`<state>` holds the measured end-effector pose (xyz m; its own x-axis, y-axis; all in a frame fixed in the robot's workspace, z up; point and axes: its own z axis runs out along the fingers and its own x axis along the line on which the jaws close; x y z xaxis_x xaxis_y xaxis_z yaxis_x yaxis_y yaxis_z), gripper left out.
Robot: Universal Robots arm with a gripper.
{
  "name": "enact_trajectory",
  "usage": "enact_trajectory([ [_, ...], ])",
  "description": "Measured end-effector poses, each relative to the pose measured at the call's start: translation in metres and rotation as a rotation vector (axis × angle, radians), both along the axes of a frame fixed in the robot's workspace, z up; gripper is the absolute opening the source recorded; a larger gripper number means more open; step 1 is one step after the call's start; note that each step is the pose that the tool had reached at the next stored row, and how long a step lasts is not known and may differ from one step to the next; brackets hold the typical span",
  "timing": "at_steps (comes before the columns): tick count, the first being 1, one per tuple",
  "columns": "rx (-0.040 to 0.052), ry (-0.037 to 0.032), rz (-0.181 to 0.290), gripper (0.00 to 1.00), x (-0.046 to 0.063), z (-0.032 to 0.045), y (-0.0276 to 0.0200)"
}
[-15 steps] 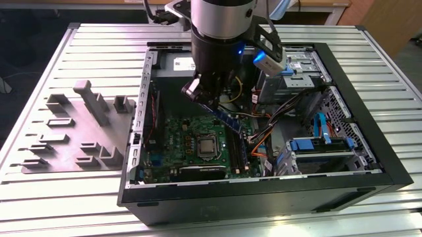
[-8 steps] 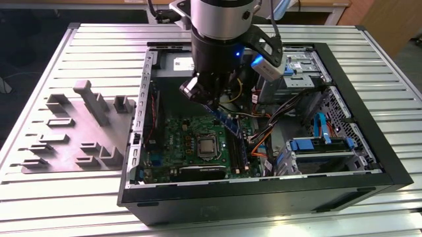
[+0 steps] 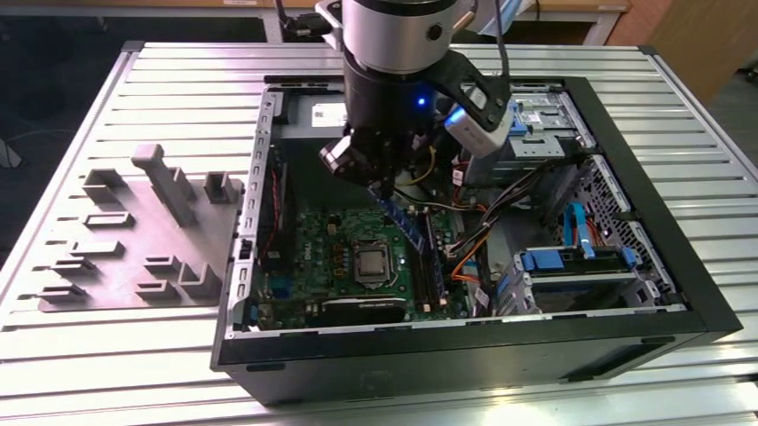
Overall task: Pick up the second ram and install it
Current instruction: 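Insert the second ram into the second slot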
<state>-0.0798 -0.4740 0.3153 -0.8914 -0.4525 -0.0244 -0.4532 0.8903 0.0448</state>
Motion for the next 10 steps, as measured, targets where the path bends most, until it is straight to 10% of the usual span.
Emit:
enact_trajectory([
  [10,0.0,0.0,-0.182,0.11,0.0,-0.0024,0.0],
])
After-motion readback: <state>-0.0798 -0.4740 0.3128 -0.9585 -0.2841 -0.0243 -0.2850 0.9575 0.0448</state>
